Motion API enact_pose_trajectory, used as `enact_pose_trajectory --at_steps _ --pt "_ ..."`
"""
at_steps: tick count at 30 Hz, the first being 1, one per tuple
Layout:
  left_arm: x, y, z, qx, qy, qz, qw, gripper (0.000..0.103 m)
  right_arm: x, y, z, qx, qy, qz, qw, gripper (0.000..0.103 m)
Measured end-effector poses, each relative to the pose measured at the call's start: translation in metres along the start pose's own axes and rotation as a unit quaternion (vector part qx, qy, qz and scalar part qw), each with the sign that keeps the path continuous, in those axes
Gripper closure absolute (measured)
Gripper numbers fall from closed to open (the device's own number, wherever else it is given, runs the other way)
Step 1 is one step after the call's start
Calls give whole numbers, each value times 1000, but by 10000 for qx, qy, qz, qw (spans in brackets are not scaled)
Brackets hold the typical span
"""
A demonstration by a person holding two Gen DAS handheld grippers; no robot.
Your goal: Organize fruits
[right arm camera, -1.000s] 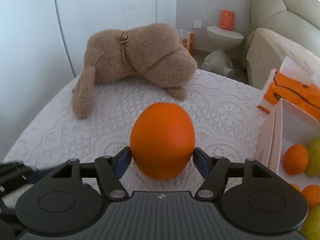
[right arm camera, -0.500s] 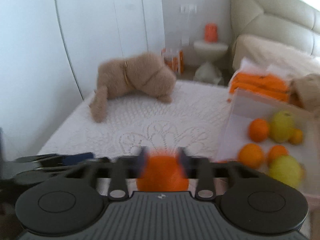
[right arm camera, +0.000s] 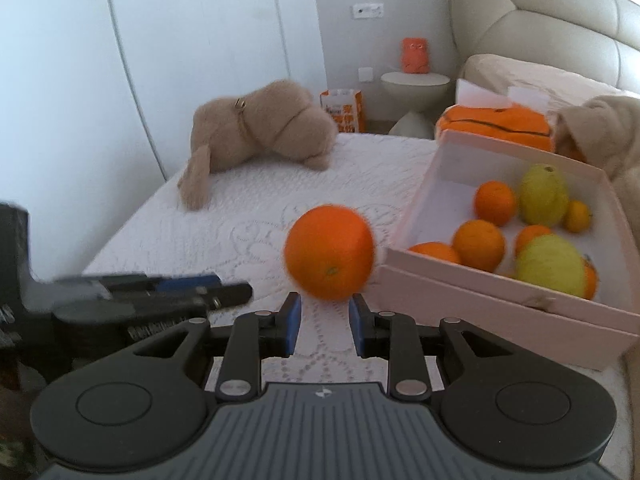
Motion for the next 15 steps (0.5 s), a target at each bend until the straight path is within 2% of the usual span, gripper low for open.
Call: enact_pose_trajectory --at_steps 4,6,8,12,15 --pt "21 -8 6 -106 -270 143 9995 62 14 -1 -10 -9 -73 228 9997 75" --pt "28 -9 8 -127 -358 202 9991 62 19 -4 -12 -52 -116 335 9994 70" --pt "30 -11 8 -134 -407 222 9988 62 21 -7 -13 -122 -85 461 9988 58" --pt "26 -11 8 -132 -366 171 9991 62 24 -8 -15 -223 43 655 9976 54" --pt "23 -11 7 -128 -349 148 9992 62 27 -8 -16 -237 9 678 9974 44"
Point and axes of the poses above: each gripper's, at about its wrist camera, not at the fingertips, and z roughly against the way its jaws point, x to its left, y to its underside, the point moved 8 cm from there along -z, roughly the way its jaws point, and after that the axes turned 13 degrees about -x, right-handed, at the moved point
